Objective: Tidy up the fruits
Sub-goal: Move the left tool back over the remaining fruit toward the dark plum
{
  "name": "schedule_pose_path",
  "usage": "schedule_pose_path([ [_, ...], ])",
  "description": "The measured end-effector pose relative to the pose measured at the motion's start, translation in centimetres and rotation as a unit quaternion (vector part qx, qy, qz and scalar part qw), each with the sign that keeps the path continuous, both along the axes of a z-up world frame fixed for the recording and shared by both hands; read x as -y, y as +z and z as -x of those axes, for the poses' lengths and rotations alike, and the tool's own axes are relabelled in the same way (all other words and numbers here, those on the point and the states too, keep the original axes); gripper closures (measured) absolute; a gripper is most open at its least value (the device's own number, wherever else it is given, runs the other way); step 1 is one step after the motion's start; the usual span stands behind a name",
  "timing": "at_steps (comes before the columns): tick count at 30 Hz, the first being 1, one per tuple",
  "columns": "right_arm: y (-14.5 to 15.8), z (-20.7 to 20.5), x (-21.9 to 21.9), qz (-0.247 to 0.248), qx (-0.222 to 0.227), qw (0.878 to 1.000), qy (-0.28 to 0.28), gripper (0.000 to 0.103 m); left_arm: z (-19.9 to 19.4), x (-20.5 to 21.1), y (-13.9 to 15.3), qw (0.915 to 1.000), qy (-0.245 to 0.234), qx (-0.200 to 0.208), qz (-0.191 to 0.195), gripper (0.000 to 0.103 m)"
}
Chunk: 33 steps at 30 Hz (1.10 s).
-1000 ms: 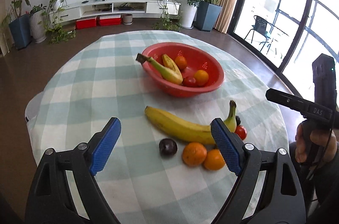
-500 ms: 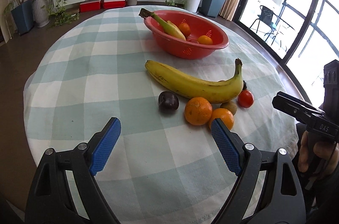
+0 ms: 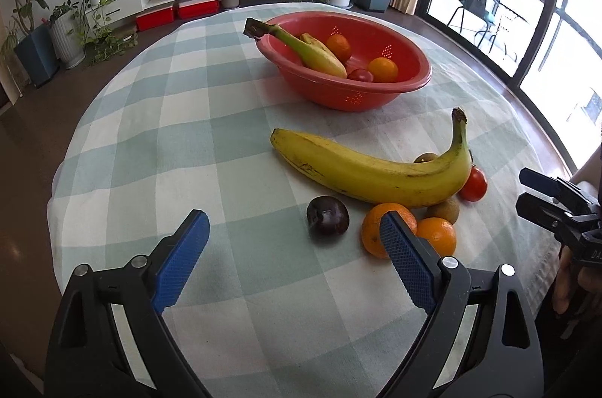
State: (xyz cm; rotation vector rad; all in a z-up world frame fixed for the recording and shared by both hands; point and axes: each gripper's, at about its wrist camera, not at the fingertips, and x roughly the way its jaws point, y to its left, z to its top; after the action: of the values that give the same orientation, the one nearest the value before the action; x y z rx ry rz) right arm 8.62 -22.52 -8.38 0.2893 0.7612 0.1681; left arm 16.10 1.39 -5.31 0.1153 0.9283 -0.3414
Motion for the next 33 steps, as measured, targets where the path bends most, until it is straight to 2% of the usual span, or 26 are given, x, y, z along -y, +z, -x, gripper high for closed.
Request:
schedule_pose_path([
  [8,-0.3,-0.1,0.0,-0.001,-0.003,1.000,0.003,0.011,-1.7,0.2,-1.1,0.9995,-0.014,-0.019,-0.022,0.011],
  [19,-0.4,0.1,-0.2,0.003,-0.004,1.000,0.004,0.011,-2.6,0.5,-2.6,0.9987,-0.015,-0.037,-0.030,0.011],
  [25,-0.3,0.1,-0.2,0.004,-0.004,1.000,0.005,0.011,-2.7,0.3,-2.6,0.9991,-0.009,-0.032,-0.026,0.012],
  [33,-0.3,0.2,-0.3,0.006,-0.004,1.000,0.006,0.012,-2.4,1.5,-2.8,0.9982,-0.037,-0.033,-0.033,0.029],
])
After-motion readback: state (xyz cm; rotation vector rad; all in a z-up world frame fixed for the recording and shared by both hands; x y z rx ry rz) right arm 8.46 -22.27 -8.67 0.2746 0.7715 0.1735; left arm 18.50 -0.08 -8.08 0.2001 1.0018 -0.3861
